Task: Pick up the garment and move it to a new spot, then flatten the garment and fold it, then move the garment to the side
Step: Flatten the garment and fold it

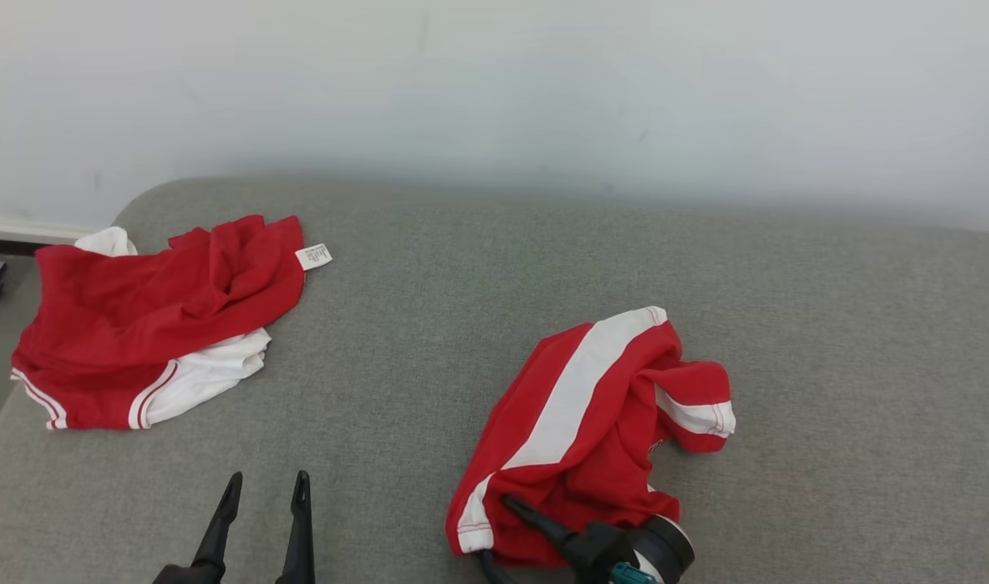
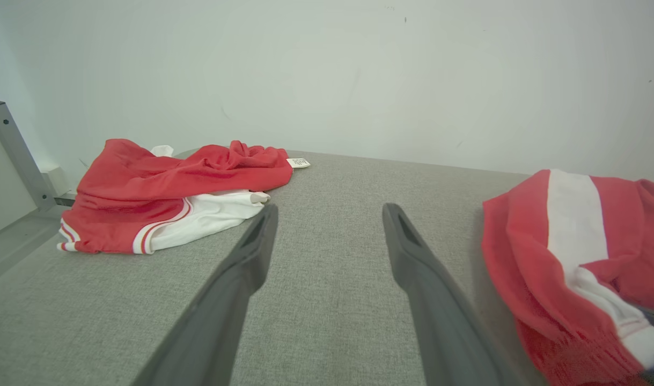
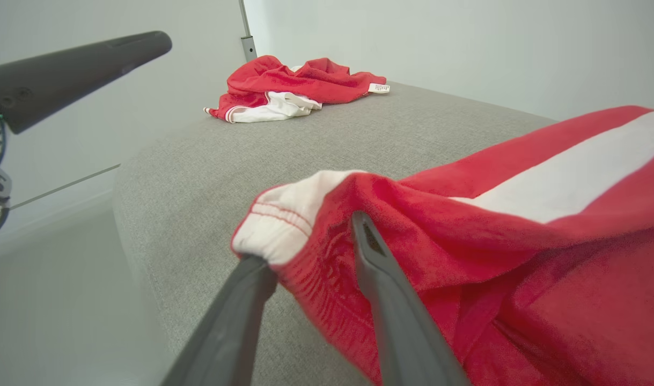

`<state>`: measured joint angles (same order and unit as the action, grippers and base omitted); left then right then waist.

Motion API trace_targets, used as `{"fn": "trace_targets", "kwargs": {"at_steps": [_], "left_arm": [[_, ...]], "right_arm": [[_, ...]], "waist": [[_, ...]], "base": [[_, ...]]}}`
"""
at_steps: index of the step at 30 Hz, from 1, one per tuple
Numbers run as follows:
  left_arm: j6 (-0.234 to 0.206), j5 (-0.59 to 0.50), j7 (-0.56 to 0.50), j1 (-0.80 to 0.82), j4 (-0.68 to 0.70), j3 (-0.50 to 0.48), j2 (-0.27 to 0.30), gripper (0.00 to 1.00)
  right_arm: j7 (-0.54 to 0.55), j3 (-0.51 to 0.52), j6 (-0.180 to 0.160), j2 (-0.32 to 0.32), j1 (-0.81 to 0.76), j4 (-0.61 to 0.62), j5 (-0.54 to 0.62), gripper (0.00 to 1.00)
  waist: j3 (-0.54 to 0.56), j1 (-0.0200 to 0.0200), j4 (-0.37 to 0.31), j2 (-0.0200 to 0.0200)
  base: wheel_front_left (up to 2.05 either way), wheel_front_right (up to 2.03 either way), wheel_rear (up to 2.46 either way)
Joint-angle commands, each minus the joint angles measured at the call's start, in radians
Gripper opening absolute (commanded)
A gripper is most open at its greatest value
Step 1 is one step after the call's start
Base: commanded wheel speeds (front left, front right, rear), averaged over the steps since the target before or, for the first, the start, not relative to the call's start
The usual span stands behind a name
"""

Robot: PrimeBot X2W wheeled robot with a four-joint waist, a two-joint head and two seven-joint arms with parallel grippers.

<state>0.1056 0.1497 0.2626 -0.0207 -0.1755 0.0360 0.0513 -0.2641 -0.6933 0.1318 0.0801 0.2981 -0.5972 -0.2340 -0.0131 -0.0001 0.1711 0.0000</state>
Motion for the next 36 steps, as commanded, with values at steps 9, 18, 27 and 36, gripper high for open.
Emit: {"fn": "trace_targets", "kwargs": {"at_steps": [9,18,27,36], "left_arm": [[0.008,-0.007,0.003,-0.021,0.000,-0.023,-0.002,1.00],[0.013,-0.002,0.003,-0.009,0.000,-0.018,-0.001,1.00],[0.018,-0.006,0.003,-0.018,-0.007,-0.018,-0.001,1.00],[0.023,-0.035,0.003,-0.003,-0.008,0.047,-0.002,1.00]], "right_arm": [[0.000,0.056,-0.002,0.047,-0.105,0.110,-0.007,1.00],[0.000,0.072,-0.002,0.077,-0.188,0.195,-0.015,1.00],[0.000,0.287,-0.002,0.052,-0.259,0.390,0.020,1.00],[0.000,0.510,-0.002,0.016,-0.335,0.511,0.068,1.00]], "waist": [[0.035,0.0001,-0.068,0.0000],[0.027,0.0001,-0.089,0.0000],[0.016,0.0001,-0.108,0.0000],[0.004,0.0001,-0.130,0.0000]], "base": [[0.00,0.00,0.00],[0.00,0.00,0.00],[0.00,0.00,0.00],[0.00,0.00,0.00]]}}
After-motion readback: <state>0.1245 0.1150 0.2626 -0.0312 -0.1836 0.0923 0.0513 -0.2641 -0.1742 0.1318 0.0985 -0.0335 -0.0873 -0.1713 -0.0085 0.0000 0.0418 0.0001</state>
